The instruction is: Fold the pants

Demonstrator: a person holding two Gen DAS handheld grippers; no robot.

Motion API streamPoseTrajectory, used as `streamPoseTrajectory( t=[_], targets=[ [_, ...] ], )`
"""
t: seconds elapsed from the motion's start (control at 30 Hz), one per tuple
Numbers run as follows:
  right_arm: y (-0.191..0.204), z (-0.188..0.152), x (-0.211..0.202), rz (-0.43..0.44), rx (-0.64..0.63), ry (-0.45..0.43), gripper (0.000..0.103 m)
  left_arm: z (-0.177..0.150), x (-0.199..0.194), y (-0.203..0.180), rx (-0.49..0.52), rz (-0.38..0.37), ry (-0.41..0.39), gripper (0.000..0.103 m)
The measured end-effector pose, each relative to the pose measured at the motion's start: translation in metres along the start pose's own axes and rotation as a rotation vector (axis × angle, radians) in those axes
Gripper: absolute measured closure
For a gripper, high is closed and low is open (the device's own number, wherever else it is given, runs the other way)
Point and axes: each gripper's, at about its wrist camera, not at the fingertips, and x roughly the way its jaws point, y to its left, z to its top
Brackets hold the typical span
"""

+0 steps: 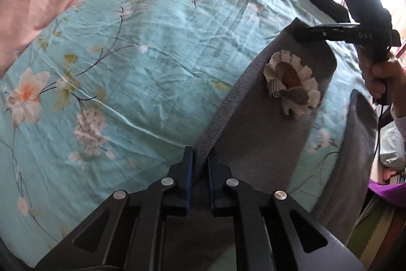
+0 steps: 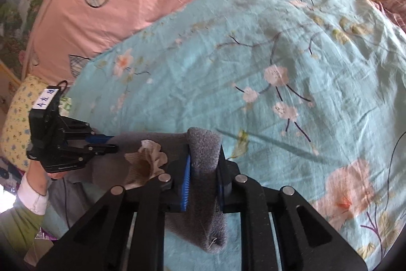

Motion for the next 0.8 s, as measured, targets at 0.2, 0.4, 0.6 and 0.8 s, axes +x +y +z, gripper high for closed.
streamPoseTrajectory(
  t=[0.2,0.4,0.6,0.8],
  targets=[
    [0.014,-0.008,-0.028,0.026,-0.076,-0.044,0.085,-0.017,-0.038,-0.025,-0.021,0.013,-0.050,0.096],
    [0.025,-0.027,-0.056,0.056,-0.180,-0.095,0.085,-0.035,-0.069,-0.061,-0.063,0.011,-0.107,0.096],
    [0.041,-0.056,-0.083,0.055,-0.365,-0.122,0.085,-0.061,-0.085,-0.096,-0.108,-0.012,-0.150,0.096],
    [0.045,-0.095,-0.100,0.053,-0.510,-0.105,0.085,-0.087,-0.076,-0.118,-0.147,-0.023,-0.133,0.096]
  ],
)
